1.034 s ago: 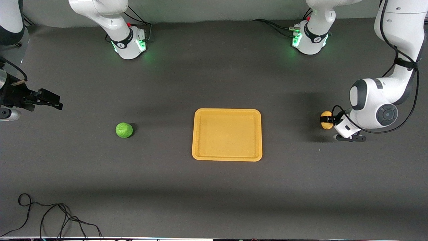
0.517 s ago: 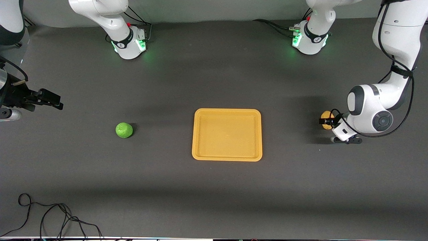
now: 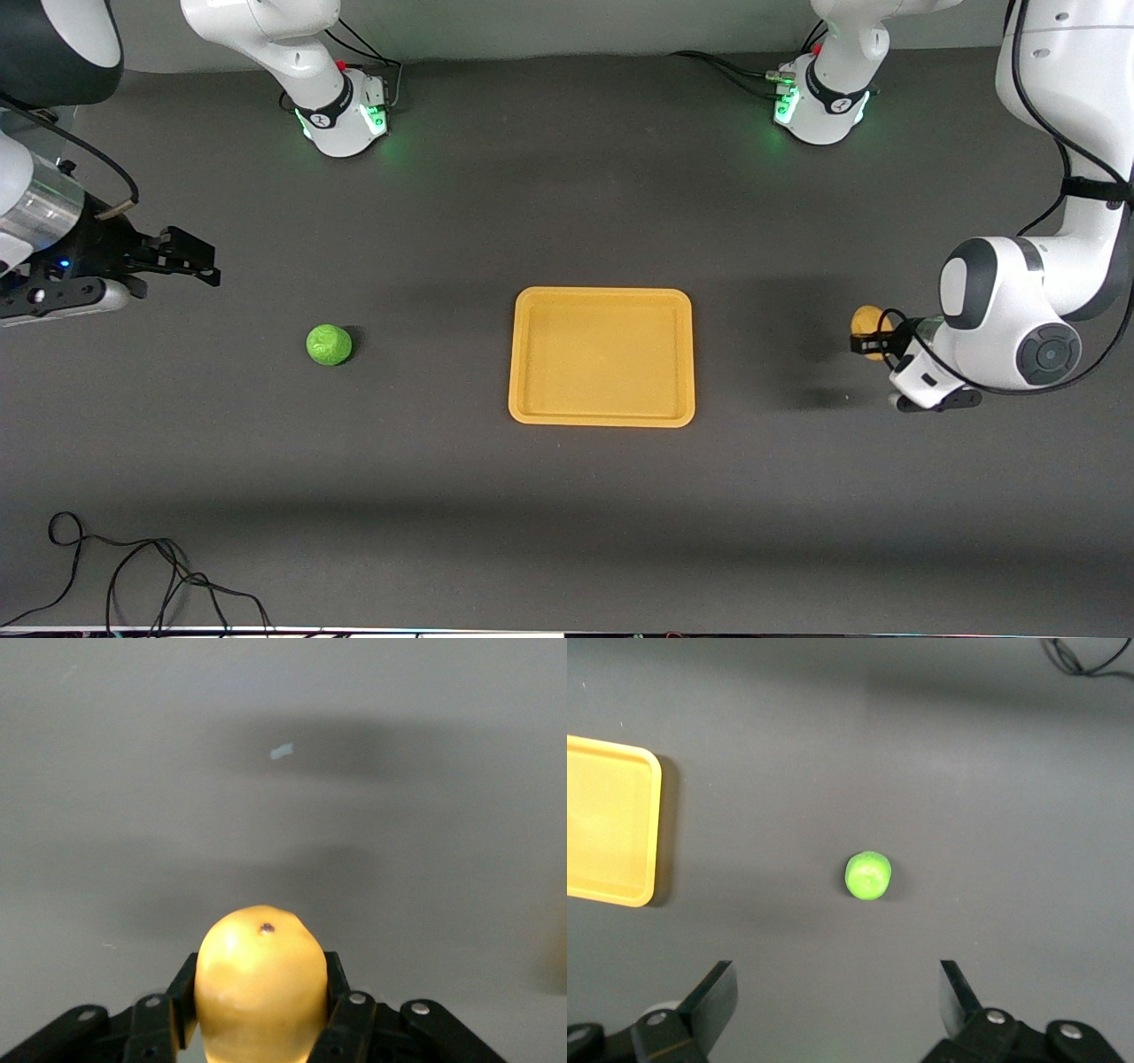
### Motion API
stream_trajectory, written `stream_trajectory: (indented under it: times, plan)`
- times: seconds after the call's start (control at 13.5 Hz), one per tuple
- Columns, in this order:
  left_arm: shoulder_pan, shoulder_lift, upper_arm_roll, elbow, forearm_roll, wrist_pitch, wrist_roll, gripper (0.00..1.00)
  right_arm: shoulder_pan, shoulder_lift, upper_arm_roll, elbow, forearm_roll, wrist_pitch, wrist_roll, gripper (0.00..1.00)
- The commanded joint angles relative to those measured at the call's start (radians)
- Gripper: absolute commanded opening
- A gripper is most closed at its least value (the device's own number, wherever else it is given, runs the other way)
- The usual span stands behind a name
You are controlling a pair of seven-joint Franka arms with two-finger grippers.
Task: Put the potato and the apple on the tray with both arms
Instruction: 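Carry the potato onto the tray while the right gripper reaches the apple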
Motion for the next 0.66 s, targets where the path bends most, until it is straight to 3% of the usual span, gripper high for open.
stream_trajectory:
  times: [0.0,0.15,0.3,0.44,0.59]
  plan:
    - [-0.122,0.065,-0.025,0.134,-0.112,-0.01,-0.106,0.0,-0.002,-0.127,-0.014,-0.175,0.013,0.058,0.001,1.0]
    - [-0.22,0.095,-0.05,0.168,-0.175,0.114,-0.172,0.0,-0.002,-0.159,-0.014,-0.237,0.004,0.096,0.001,1.0]
    - [-0.306,0.14,-0.05,0.178,-0.175,0.154,-0.281,0.0,-0.005,-0.132,-0.015,-0.249,0.003,0.128,0.001,1.0]
    - [-0.37,0.244,-0.045,0.287,-0.165,0.128,-0.29,0.0,-0.006,-0.118,-0.015,-0.369,0.003,0.278,0.002,1.0]
    - [-0.387,0.267,-0.045,0.294,-0.125,0.124,-0.29,0.0,-0.003,-0.116,-0.014,-0.505,0.004,0.454,0.002,1.0]
